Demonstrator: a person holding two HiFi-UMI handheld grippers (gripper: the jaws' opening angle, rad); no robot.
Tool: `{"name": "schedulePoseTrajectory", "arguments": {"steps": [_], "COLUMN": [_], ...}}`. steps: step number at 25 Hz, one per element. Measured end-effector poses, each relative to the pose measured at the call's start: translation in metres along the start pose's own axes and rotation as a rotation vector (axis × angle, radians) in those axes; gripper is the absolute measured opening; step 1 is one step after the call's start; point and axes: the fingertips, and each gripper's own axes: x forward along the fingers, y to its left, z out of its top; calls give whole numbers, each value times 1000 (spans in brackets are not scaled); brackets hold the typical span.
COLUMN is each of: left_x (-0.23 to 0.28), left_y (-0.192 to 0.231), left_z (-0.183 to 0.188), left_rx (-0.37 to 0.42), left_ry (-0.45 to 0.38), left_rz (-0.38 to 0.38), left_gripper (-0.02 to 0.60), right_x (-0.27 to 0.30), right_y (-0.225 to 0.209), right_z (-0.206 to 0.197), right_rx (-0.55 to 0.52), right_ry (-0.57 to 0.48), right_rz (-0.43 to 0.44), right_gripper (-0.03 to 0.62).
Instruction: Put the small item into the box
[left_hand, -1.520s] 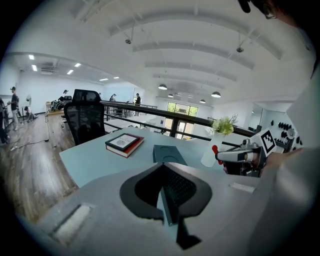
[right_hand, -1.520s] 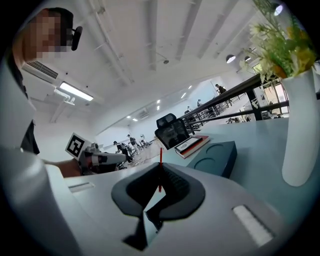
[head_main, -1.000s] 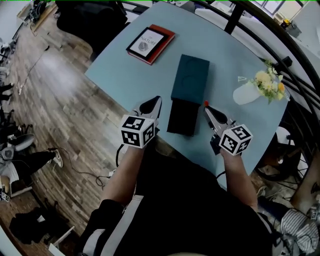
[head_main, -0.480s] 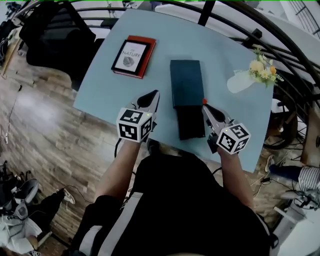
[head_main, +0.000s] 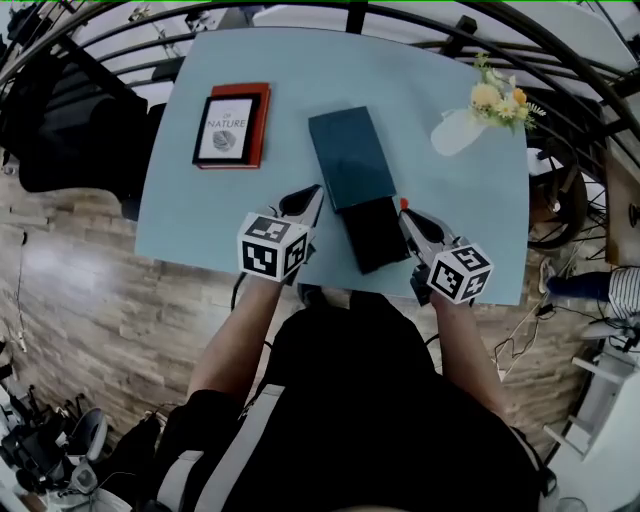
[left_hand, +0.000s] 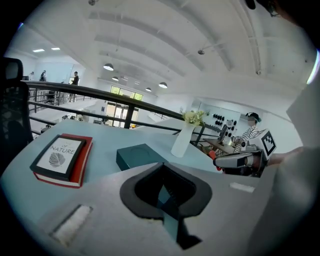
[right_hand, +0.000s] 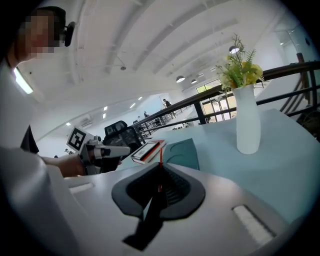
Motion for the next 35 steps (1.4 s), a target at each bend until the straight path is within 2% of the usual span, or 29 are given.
{"name": "schedulePoseTrajectory", "arguments": {"steps": [7,17,25,35], "left_x": [31,41,33,18], "left_y": [-25,-21,-22,-19], "left_z": [-18,-45,-59,-63], "left_rx": [-4,-25,-67,-115], "left_ry": [61,102,90,63], "left_rz": [-23,-5,16,34], "left_gripper": [15,15,15,14], "right_x": [2,27,34,42], "right_y": [-27,-30,-33,-36], "right_z": [-32,-92,-124,-146], "right_rx": [30,20,-12,-132], "right_ry": [97,299,432,574], "right_rz": [-4,2,-21,-70], "right_gripper": [14,14,14,14]}}
